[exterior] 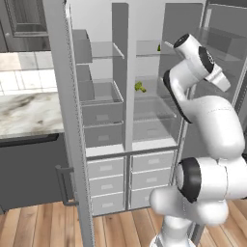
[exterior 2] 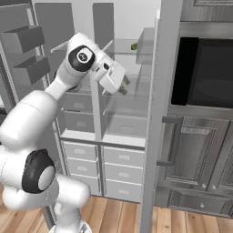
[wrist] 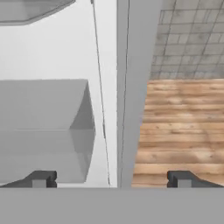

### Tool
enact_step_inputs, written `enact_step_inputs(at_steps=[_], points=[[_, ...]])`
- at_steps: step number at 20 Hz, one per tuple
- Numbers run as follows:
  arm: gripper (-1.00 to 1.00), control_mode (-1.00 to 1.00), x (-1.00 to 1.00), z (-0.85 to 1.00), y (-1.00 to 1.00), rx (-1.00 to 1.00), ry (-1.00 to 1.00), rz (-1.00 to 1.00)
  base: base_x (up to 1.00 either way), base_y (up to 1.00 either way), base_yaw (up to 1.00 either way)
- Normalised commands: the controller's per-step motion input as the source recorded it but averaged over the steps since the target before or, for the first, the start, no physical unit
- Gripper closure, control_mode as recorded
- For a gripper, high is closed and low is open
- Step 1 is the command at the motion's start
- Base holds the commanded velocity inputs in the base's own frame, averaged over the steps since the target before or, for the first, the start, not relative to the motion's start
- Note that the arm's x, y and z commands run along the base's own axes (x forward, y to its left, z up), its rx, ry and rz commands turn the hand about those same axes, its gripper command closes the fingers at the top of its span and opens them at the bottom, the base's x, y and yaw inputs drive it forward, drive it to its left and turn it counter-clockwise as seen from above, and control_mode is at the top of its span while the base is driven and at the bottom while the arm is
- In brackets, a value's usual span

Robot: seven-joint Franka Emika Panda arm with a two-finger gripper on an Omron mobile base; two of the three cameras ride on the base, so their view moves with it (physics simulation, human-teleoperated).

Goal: Take the lemon wedge from the fridge and place it on the plate with fish on the dining counter.

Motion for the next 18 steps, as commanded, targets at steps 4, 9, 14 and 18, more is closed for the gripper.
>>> enact_step_inputs(at_steps=[4,9,14,18], points=[[-1.00,-1.00,-0.74,0.00,0.97,0.00,0.00,0.45,0.00,0.00,0.00],[-1.00,-1.00,-0.52,-0.05,1.00,0.00,0.00,0.56,0.00,0.00,0.00],[-1.00,-1.00,-0.18,-0.04,0.90,0.05,0.05,0.63,0.00,0.00,0.00],[-1.00,-1.00,0.13,0.02,0.39,0.27,0.18,0.60,0.00,0.00,0.00]])
